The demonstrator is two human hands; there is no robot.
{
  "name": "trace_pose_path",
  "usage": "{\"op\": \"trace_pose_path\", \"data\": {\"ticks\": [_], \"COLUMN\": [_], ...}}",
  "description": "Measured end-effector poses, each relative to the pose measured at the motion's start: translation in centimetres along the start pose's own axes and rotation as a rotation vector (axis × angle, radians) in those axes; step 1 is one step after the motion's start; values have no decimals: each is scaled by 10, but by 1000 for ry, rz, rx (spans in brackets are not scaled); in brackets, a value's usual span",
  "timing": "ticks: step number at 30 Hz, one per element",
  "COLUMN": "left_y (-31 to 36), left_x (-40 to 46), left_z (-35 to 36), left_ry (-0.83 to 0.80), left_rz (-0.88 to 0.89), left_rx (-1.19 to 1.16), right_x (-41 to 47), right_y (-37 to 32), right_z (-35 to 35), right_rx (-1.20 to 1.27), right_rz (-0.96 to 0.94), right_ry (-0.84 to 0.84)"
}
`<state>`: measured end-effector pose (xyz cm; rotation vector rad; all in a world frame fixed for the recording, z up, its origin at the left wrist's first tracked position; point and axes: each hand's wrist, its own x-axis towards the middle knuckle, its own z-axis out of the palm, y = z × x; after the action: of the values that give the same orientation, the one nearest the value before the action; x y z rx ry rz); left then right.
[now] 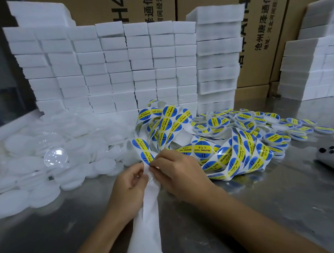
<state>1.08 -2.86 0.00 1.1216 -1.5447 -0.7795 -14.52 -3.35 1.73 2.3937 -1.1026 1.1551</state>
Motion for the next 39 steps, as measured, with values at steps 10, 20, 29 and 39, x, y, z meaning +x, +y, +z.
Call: {"op": "trace_pose_path", "data": {"ticks": [10, 20, 29, 39], "left_y": [-3, -11, -11, -23], "left_x": [0, 2, 1, 11], "left_z": [0, 1, 4, -21], "left_ry": [72, 235, 171, 333], "left_rz": [-9, -248, -148, 81], "left_rx": [26, -236, -3, 562], "right_x": [0, 16, 6, 1], "right_y": [3, 8, -20, -23], "right_z": [6, -5, 17, 18], "right_rx": [274, 1282, 1596, 1543], "right_rz": [295, 958, 933, 1020], "right_ry": [61, 308, 48, -37]}}
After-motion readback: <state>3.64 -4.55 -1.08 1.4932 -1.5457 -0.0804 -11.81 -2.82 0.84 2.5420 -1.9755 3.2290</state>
